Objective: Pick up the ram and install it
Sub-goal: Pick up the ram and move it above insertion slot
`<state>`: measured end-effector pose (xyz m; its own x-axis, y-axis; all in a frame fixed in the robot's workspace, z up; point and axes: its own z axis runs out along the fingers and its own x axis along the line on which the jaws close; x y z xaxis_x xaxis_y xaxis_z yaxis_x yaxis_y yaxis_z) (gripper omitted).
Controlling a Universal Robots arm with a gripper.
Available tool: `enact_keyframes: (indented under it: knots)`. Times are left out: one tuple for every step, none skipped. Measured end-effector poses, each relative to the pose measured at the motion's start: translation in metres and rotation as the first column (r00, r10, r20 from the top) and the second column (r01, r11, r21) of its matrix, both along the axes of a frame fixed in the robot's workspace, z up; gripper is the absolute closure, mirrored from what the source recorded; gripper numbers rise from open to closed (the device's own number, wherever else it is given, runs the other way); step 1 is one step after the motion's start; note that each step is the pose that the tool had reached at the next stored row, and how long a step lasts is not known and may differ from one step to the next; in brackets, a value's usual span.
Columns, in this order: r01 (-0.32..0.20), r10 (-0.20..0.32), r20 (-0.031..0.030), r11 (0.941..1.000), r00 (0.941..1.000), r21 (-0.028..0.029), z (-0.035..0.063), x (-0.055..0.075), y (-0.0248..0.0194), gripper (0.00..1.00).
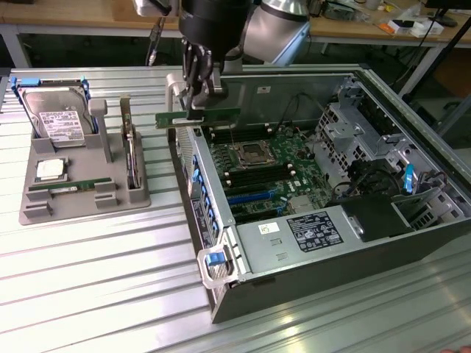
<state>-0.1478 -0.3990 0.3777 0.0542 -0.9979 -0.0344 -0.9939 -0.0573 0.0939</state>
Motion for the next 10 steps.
enact_keyframes:
  knots:
    - [0.0, 0.0, 0.0, 1.0, 1.0, 0.0, 0.0, 0.008, 0.0, 0.87]
    - [0.0, 0.0, 0.0001, 1.0, 1.0, 0.0, 0.0, 0.017, 0.0, 0.87]
    - [0.0, 0.0, 0.0001, 1.0, 1.0, 0.0001, 0.0, 0.029, 0.0, 0.87]
    - [0.0, 0.0, 0.0001, 1.0, 1.0, 0.0001, 0.0, 0.036, 0.0, 0.87]
    - [0.0, 0.0, 0.0001, 1.0, 1.0, 0.0001, 0.0, 0.045, 0.0001, 0.87]
    - [0.0, 0.0, 0.0, 1.0, 1.0, 0.0, 0.0, 0.054, 0.0001, 0.87]
    - [0.0, 0.0, 0.0, 1.0, 1.0, 0.0, 0.0, 0.062, 0.0001, 0.87]
    - [0.0, 0.0, 0.0001, 1.0, 1.0, 0.0001, -0.0001, 0.069, 0.0001, 0.87]
    - [0.0, 0.0, 0.0, 1.0, 1.0, 0.0001, 0.0, 0.075, 0.0001, 0.87]
    - [0.0, 0.0, 0.0001, 1.0, 1.0, 0.0001, 0.0, 0.079, 0.0001, 0.87]
